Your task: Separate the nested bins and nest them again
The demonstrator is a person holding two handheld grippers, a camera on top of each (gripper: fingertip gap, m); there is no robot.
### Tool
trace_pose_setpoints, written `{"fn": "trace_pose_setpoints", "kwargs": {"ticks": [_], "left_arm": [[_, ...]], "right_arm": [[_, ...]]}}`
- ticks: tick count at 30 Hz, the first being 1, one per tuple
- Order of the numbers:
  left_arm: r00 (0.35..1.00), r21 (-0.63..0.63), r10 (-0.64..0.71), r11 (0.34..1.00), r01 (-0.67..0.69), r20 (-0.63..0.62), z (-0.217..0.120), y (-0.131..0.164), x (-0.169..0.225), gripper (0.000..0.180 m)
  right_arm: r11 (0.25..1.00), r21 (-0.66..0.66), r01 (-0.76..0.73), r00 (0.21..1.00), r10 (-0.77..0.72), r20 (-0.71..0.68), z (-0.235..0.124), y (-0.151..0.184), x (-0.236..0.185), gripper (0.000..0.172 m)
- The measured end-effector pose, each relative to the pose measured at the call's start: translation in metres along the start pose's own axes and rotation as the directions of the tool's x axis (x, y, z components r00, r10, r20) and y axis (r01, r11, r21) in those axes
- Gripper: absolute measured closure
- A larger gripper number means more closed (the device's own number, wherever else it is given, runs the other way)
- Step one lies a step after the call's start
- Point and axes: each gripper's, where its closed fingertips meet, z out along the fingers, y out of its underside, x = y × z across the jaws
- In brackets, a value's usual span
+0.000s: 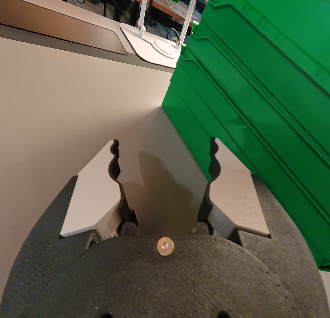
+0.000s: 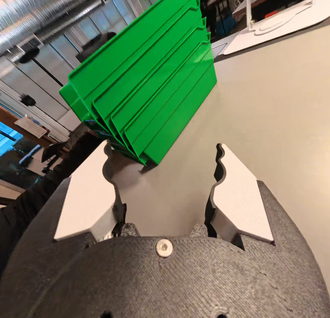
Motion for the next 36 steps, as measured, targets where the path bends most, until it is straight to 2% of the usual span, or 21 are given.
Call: {"fn": "trace_pose_setpoints", "kwargs": {"ticks": [1, 4, 8, 11, 14, 15, 16, 17, 21, 23, 28, 36], "left_arm": [[1.0, 0.015, -0.008, 1.0, 0.008, 0.002, -0.002, -0.002, 0.0, 0.076], [0.996, 0.006, -0.069, 0.998, 0.069, 0.059, -0.009, -0.003, -0.006, 0.075], [0.986, 0.042, -0.092, 0.995, 0.087, 0.141, -0.027, -0.03, 0.004, 0.074], [0.982, -0.003, 0.003, 1.0, -0.003, 0.189, -0.039, -0.061, 0.035, 0.072], [0.952, -0.15, 0.14, 0.983, -0.102, 0.273, -0.043, -0.08, 0.069, 0.066], [0.941, -0.194, 0.177, 0.973, -0.124, 0.287, -0.043, -0.086, 0.081, 0.067], [0.931, -0.22, 0.208, 0.965, -0.145, 0.3, -0.041, -0.093, 0.092, 0.078], [0.931, -0.246, 0.232, 0.955, -0.164, 0.282, -0.038, -0.099, 0.107, 0.062], [0.905, -0.342, 0.343, 0.906, -0.249, 0.25, -0.024, -0.115, 0.151, 0.06], [0.905, -0.378, 0.348, 0.894, -0.243, 0.242, -0.012, -0.111, 0.162, 0.055], [0.91, -0.513, 0.343, 0.839, -0.183, 0.235, 0.019, -0.076, 0.166, 0.04], [0.855, -0.616, 0.429, 0.768, -0.176, 0.292, 0.033, -0.066, 0.156, 0.04]], "right_arm": [[1.0, 0.012, -0.021, 1.0, 0.021, 0.008, -0.001, 0.009, 0.002, 0.06], [0.996, 0.086, 0.009, 0.999, -0.012, 0.033, -0.01, 0.001, -0.006, 0.068], [0.999, 0.04, -0.007, 0.998, 0.004, 0.056, -0.005, 0.007, -0.008, 0.068], [0.998, 0.057, -0.008, 0.997, 0.004, 0.077, -0.008, 0.005, -0.01, 0.069], [0.996, 0.082, -0.043, 0.995, 0.035, 0.094, -0.011, 0.0, -0.009, 0.07], [0.995, 0.083, -0.052, 0.993, 0.043, 0.107, -0.012, 0.0, -0.009, 0.07], [0.995, 0.081, -0.063, 0.991, 0.053, 0.123, -0.012, 0.0, -0.01, 0.07], [0.994, 0.082, -0.076, 0.988, 0.064, 0.138, -0.013, -0.001, -0.011, 0.07], [0.985, 0.122, -0.122, 0.971, 0.092, 0.221, -0.024, -0.008, -0.017, 0.073], [0.98, 0.14, -0.142, 0.96, 0.102, 0.26, -0.03, -0.011, -0.02, 0.075], [0.973, 0.14, -0.184, 0.947, 0.138, 0.29, -0.032, -0.014, -0.018, 0.076], [0.967, 0.141, -0.213, 0.933, 0.158, 0.323, -0.036, -0.016, -0.02, 0.078]]}}
